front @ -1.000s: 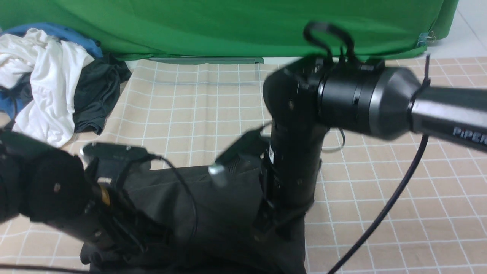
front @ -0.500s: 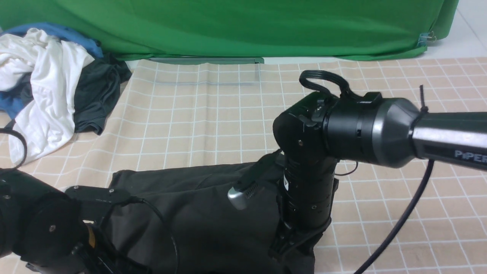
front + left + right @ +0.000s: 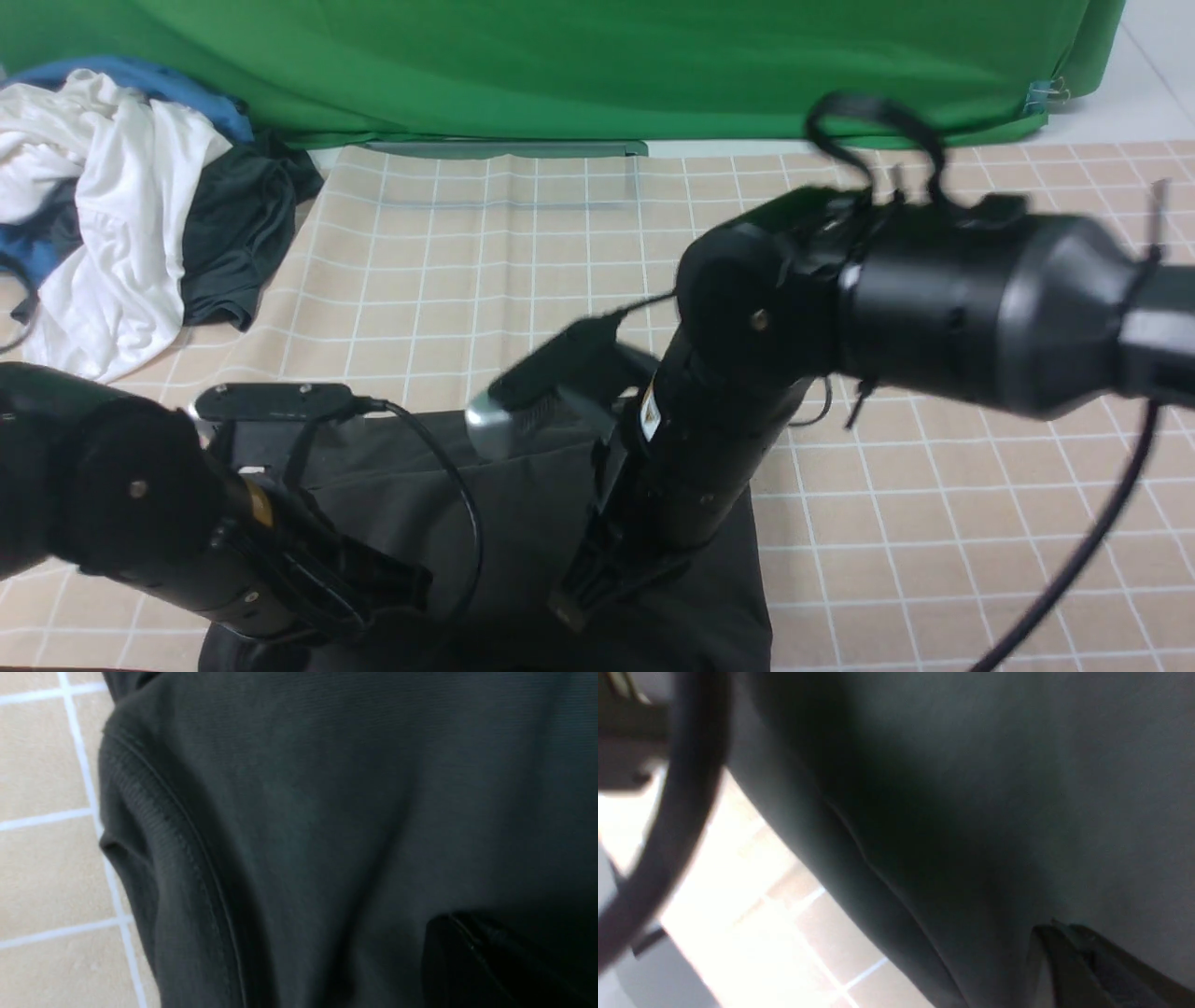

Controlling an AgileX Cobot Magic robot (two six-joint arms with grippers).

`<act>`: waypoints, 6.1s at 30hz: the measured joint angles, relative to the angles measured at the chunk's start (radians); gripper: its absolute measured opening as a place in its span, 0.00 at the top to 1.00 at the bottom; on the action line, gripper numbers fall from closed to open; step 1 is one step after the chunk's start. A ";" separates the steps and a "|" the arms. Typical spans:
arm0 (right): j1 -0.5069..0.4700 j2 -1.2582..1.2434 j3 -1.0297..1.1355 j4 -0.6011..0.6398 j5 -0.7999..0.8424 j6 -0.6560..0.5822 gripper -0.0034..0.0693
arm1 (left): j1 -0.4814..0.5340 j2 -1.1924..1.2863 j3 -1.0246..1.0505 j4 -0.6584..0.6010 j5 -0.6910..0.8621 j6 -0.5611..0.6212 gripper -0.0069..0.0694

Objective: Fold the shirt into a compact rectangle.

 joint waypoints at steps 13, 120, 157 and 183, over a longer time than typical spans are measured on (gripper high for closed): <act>0.000 0.050 0.018 -0.274 0.197 0.102 0.90 | 0.000 0.043 0.034 0.009 0.020 -0.044 0.88; -0.559 0.225 -0.438 -0.050 0.157 -0.127 0.34 | 0.000 -0.685 -0.026 0.077 0.381 -0.233 0.88; -0.566 -1.710 0.967 -0.182 -0.922 -0.019 0.90 | 0.000 -0.685 -0.026 0.131 0.225 -0.131 0.88; -0.566 -1.741 0.995 -0.182 -0.934 -0.020 0.74 | 0.000 -0.850 -0.026 0.205 -0.027 -0.070 0.88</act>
